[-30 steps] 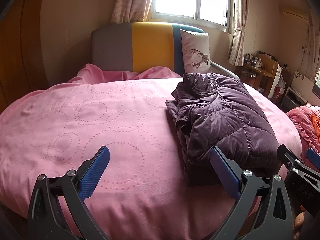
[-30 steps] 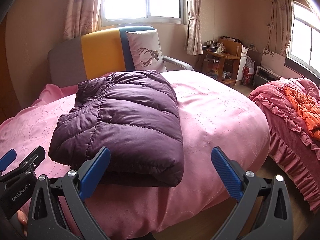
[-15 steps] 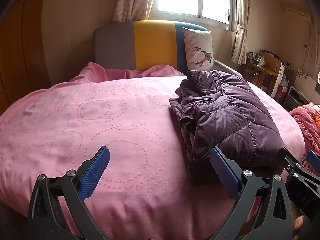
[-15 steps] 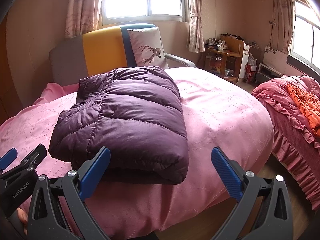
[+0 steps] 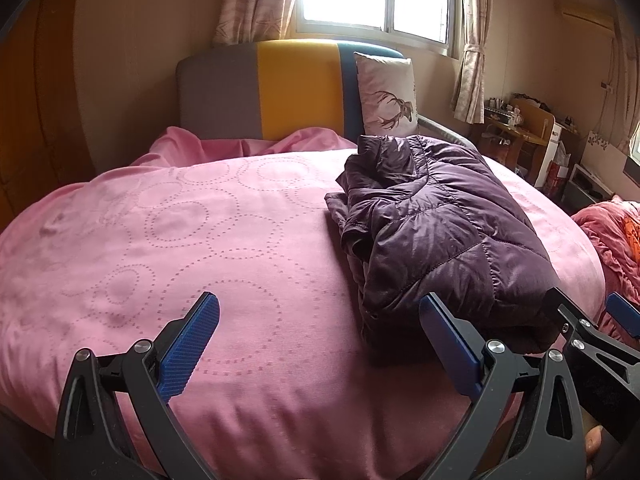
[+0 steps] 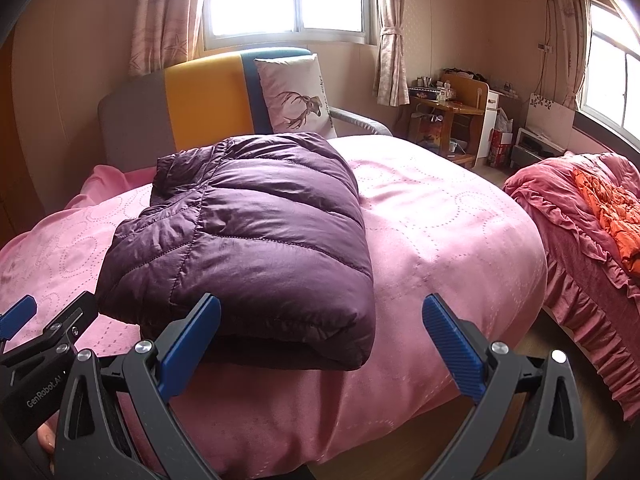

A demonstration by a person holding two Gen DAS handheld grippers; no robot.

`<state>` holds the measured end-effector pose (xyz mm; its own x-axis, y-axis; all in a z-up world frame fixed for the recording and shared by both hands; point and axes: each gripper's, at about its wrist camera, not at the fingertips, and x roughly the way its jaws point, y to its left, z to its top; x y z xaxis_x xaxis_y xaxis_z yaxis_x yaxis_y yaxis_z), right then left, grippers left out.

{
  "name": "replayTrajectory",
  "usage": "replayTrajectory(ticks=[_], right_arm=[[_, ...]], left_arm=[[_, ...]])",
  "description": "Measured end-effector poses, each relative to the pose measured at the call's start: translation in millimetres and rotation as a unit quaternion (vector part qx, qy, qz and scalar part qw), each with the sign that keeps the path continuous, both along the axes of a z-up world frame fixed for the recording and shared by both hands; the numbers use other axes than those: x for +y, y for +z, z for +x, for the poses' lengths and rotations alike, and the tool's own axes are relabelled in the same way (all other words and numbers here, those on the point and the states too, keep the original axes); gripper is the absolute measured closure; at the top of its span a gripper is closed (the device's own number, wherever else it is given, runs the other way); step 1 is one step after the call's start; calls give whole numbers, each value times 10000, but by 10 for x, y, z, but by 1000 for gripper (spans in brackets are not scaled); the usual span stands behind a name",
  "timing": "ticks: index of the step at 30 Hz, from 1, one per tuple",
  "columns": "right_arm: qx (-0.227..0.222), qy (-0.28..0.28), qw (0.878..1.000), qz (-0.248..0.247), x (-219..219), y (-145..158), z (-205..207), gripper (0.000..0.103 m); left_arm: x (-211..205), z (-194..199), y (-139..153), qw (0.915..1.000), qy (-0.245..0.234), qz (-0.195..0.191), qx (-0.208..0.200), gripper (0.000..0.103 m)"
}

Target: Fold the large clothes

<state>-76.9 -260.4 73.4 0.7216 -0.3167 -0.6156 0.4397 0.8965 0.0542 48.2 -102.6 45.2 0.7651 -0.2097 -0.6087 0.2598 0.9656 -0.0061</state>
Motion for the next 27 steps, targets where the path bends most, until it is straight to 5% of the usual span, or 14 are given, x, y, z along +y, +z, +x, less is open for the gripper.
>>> replayTrajectory(ticks=[27], right_arm=[[-13,90,9999,-54,44,25,-6,2]], left_arm=[[35,-25,-1,10000,18,-45,42,4]])
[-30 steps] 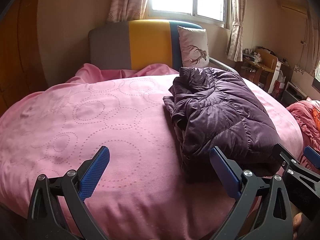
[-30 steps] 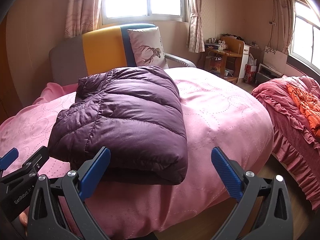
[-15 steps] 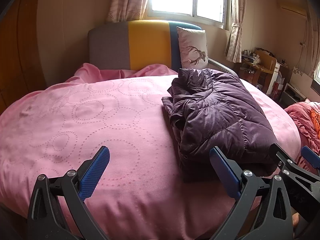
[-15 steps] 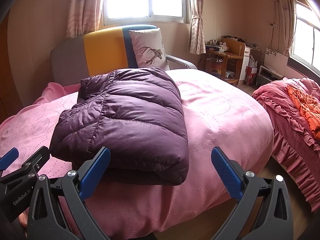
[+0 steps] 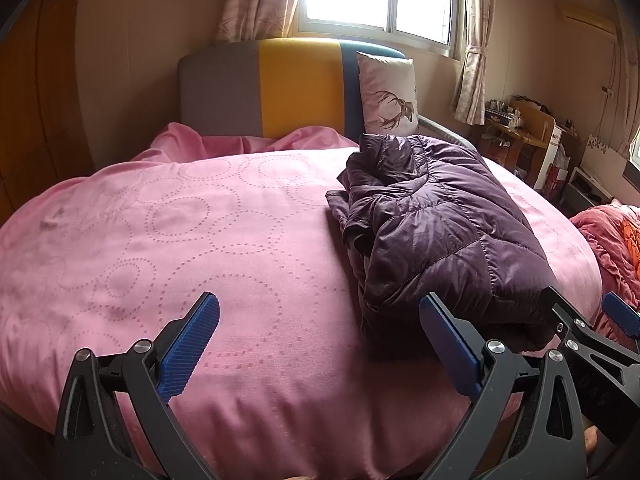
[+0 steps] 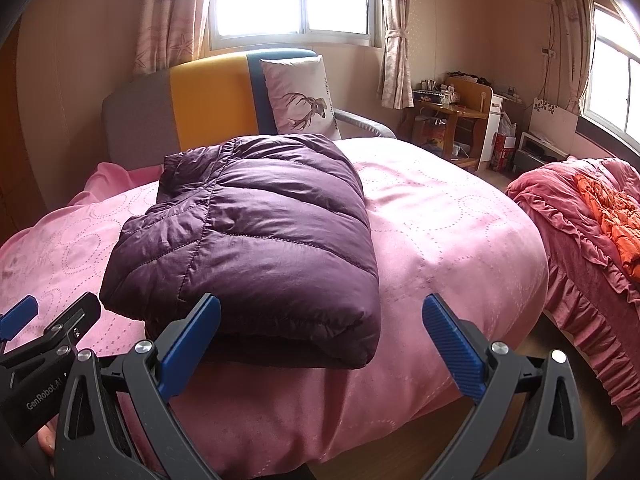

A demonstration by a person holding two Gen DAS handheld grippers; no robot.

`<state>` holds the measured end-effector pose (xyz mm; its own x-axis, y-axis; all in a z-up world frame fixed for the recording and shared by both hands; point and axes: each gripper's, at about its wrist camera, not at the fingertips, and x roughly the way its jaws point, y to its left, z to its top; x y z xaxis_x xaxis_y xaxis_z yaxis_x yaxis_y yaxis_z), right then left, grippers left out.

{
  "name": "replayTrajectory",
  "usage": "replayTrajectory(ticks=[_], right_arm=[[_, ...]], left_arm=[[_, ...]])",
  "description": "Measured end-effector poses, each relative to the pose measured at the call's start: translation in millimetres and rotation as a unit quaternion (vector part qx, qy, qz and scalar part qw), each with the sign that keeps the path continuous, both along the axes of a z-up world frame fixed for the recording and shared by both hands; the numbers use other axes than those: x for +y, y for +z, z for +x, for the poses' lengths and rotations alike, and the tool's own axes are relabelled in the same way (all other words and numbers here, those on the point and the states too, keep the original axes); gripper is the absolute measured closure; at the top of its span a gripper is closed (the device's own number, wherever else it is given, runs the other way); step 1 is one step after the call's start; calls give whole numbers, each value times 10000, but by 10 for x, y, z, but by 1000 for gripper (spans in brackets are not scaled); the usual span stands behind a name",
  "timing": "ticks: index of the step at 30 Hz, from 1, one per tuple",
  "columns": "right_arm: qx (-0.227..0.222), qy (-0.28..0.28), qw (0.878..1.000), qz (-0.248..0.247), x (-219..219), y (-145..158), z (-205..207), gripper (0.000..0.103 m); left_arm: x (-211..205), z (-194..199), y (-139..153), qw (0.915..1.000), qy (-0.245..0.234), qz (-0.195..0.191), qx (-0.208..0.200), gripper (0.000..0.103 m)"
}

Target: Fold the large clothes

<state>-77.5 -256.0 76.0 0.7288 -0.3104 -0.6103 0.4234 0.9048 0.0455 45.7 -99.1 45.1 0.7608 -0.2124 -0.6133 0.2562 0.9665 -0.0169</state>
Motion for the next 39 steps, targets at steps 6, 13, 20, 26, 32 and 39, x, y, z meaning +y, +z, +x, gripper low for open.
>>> replayTrajectory(ticks=[6,13,20,26,32,39], right_arm=[[4,-11,10000,12,0,-3,6,2],[25,1,10000,18,10,-11,4,2],[26,-3,10000,21,6,-13,6,2],[27,-3,10000,21,7,-14,7,2],[53,1,10000,29,-7,-35,14,2],[79,16,10000,23,-20,-61,22,2]], left_arm=[[1,-8,-15,10000,9,0,7,4],[1,-16,-20,10000,3,-7,33,4],[1,-14,-18,10000,7,-10,31,4],[-4,-18,-16,10000,3,0,31,4],[3,-15,-30,10000,-25,3,42,4],[-4,-13,-48,10000,-64,40,8,4]])
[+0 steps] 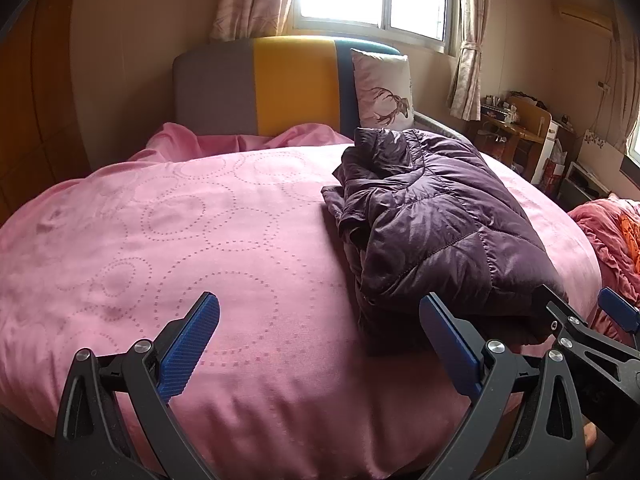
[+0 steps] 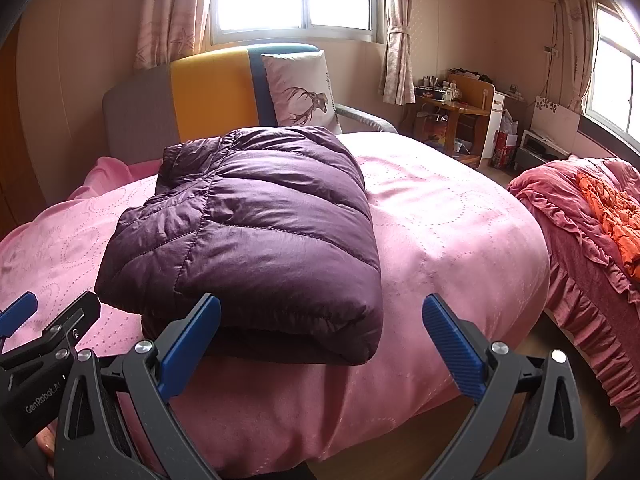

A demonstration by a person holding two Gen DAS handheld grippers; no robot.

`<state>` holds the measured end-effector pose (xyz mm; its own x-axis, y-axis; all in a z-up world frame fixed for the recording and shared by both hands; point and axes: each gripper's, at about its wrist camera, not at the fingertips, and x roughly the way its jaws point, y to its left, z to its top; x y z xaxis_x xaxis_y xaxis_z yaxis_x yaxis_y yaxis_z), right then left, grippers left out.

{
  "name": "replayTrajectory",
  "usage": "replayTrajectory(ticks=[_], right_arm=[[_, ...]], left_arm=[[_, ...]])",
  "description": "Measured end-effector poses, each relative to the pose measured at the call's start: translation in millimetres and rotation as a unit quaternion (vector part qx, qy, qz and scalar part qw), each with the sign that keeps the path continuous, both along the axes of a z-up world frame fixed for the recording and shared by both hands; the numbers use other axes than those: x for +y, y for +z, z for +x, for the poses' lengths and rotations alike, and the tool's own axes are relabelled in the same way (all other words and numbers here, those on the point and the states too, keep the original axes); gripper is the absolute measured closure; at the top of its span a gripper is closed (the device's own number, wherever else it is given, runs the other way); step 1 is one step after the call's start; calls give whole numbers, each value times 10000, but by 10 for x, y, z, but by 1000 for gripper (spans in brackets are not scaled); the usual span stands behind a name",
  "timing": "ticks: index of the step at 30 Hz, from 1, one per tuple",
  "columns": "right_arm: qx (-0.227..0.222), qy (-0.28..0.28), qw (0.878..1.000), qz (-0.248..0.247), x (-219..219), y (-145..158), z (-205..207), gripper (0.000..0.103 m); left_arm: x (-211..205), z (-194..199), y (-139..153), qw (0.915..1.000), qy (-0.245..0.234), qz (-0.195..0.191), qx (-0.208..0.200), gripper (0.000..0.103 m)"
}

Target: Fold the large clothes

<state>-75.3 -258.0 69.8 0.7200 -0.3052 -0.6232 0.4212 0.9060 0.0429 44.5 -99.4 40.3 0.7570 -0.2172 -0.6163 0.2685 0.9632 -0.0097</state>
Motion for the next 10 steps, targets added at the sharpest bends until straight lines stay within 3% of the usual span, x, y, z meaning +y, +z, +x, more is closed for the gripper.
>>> replayTrajectory(ticks=[10], right_arm=[[-7,5,10000,43,-31,-14,11,2]], left_arm=[[40,75,-52,9998,101,-9,171,4]])
